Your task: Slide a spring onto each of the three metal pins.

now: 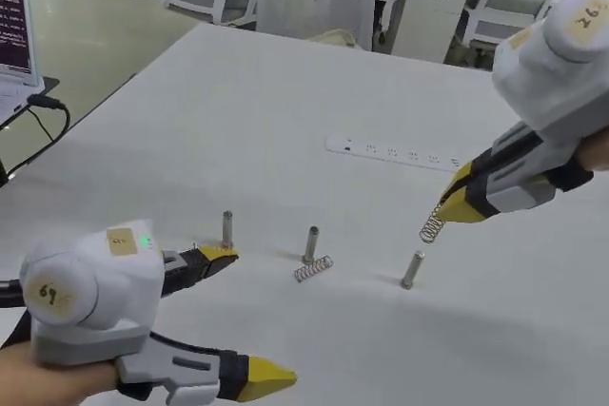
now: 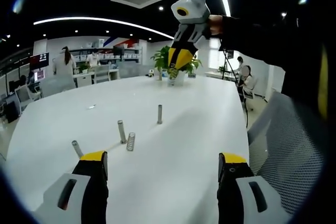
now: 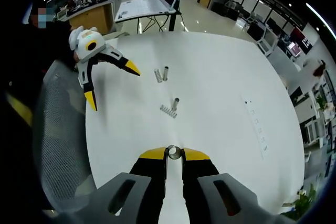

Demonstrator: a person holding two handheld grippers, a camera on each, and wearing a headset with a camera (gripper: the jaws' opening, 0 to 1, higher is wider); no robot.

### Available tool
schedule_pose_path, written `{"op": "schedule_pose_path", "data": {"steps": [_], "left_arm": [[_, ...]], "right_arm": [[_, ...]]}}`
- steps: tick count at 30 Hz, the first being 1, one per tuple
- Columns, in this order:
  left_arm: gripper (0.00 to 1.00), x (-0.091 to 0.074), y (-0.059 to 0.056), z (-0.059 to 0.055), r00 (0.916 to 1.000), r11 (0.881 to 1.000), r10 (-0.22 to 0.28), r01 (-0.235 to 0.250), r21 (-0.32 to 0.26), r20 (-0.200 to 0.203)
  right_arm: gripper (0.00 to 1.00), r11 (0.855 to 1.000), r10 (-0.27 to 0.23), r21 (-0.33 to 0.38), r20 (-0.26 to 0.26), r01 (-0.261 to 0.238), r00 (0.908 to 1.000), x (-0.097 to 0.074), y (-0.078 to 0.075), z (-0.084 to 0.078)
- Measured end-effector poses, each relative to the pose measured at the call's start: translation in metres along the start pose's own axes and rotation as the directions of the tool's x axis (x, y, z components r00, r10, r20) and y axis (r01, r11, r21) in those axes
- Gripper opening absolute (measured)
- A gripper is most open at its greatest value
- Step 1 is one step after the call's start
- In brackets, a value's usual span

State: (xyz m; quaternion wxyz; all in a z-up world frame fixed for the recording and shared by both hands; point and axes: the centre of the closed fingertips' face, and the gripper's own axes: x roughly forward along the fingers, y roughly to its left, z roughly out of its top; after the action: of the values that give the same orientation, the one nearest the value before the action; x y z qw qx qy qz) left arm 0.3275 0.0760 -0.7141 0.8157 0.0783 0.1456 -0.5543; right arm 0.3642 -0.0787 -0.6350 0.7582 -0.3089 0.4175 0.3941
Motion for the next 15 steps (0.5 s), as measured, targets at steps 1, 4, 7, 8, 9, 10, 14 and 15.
{"op": "schedule_pose_path", "data": {"steps": [1,4,7,8,9,10,14,15], "left_arm": [[0.84,-0.001,0.001,-0.002,1.0000,1.000,0.007,-0.007,0.002,-0.004],[0.84,-0.006,0.003,-0.005,0.9998,1.000,0.018,-0.018,-0.001,-0.008],[0.84,-0.009,0.004,-0.008,0.9995,1.000,0.029,-0.029,-0.004,-0.010],[0.84,-0.010,0.005,-0.008,0.9994,0.999,0.034,-0.034,-0.006,-0.010],[0.84,-0.011,0.005,-0.008,0.9993,0.999,0.037,-0.037,-0.008,-0.009],[0.84,-0.011,0.005,-0.009,0.9991,0.999,0.041,-0.041,-0.010,-0.009],[0.84,-0.013,0.006,-0.011,0.9988,0.999,0.048,-0.048,-0.013,-0.010],[0.84,-0.014,0.006,-0.012,0.9987,0.999,0.050,-0.050,-0.013,-0.013]], "right_arm": [[0.08,1.000,0.000,0.002,-0.004,0.000,1.0000,0.002,-0.002,-0.001],[0.08,1.000,-0.005,0.009,-0.022,0.005,0.9998,0.006,-0.007,-0.007],[0.08,1.000,-0.016,0.007,-0.038,0.016,0.9992,0.012,-0.014,-0.011],[0.08,1.000,-0.011,0.017,-0.034,0.012,0.9993,0.013,-0.015,-0.010],[0.08,1.000,-0.012,0.018,-0.033,0.012,0.9994,0.015,-0.016,-0.010],[0.08,1.000,-0.013,0.022,-0.034,0.014,0.9993,0.017,-0.019,-0.011],[0.08,0.999,-0.011,0.034,-0.033,0.012,0.9994,0.023,-0.024,-0.012],[0.08,0.999,-0.013,0.037,-0.035,0.014,0.9993,0.025,-0.027,-0.013]]}}
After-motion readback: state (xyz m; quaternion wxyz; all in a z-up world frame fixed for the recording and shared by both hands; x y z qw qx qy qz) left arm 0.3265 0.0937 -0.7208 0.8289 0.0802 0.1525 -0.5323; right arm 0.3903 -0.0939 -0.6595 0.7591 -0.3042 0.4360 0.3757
